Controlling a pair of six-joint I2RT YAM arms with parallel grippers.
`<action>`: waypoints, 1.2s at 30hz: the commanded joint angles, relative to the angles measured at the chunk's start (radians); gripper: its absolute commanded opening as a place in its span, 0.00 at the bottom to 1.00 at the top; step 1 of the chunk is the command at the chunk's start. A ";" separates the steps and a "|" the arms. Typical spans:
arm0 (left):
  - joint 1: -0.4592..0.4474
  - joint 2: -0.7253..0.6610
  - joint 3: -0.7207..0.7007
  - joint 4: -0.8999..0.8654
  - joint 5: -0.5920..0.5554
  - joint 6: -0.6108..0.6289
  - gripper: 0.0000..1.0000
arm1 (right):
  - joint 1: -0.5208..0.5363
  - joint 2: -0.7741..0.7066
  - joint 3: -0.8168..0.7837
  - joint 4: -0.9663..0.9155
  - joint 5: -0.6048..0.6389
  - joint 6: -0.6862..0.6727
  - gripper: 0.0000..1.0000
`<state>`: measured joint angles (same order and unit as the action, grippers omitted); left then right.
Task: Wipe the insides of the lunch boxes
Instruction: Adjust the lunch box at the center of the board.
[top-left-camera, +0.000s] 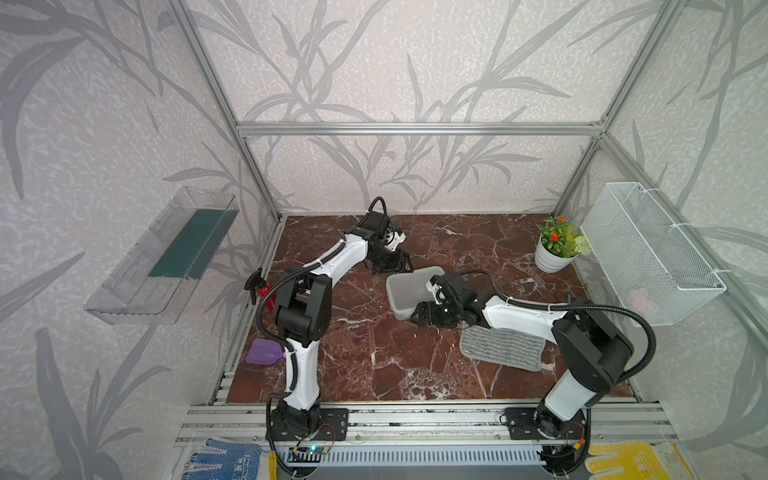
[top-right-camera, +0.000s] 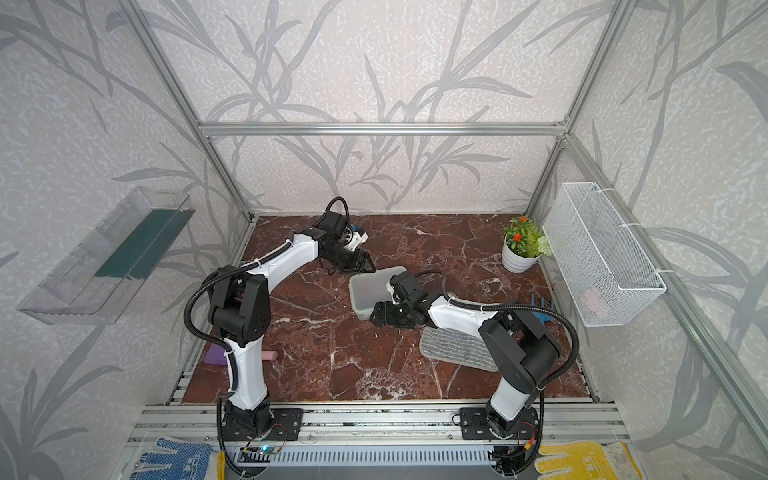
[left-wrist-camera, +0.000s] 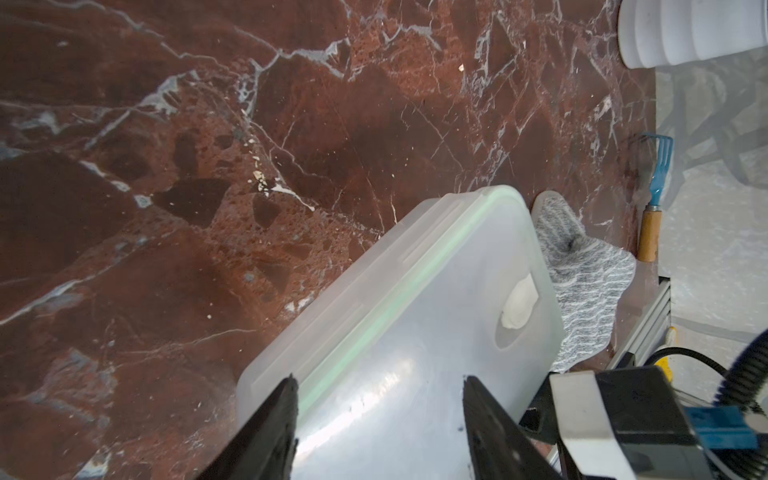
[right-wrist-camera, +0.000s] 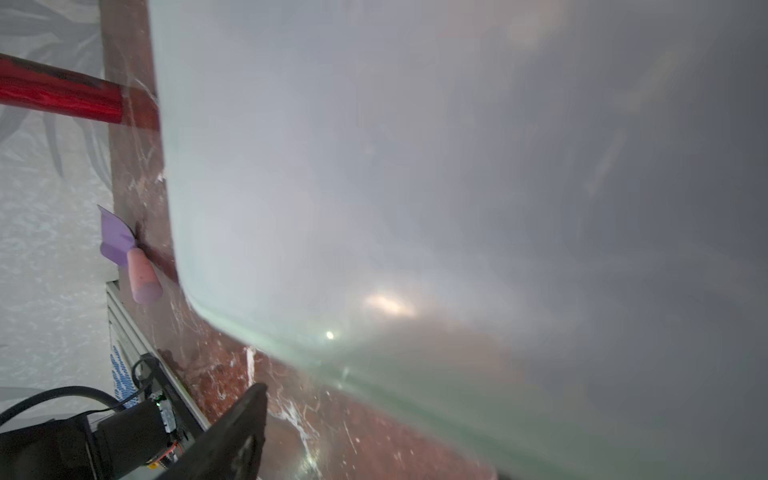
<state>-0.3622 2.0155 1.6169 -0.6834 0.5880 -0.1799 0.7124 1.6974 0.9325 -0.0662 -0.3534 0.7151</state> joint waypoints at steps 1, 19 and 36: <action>-0.007 -0.014 -0.065 -0.008 0.001 -0.010 0.62 | -0.032 0.004 0.035 0.066 -0.022 0.003 0.82; -0.073 -0.131 -0.350 0.074 -0.043 -0.143 0.55 | -0.238 0.022 0.017 0.215 -0.141 -0.037 0.82; -0.093 -0.091 -0.319 0.024 -0.072 -0.168 0.54 | -0.369 0.002 -0.285 0.757 -0.282 0.159 0.65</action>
<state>-0.4347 1.8706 1.3087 -0.5671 0.5835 -0.3450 0.3538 1.6749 0.6666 0.5209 -0.5892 0.8204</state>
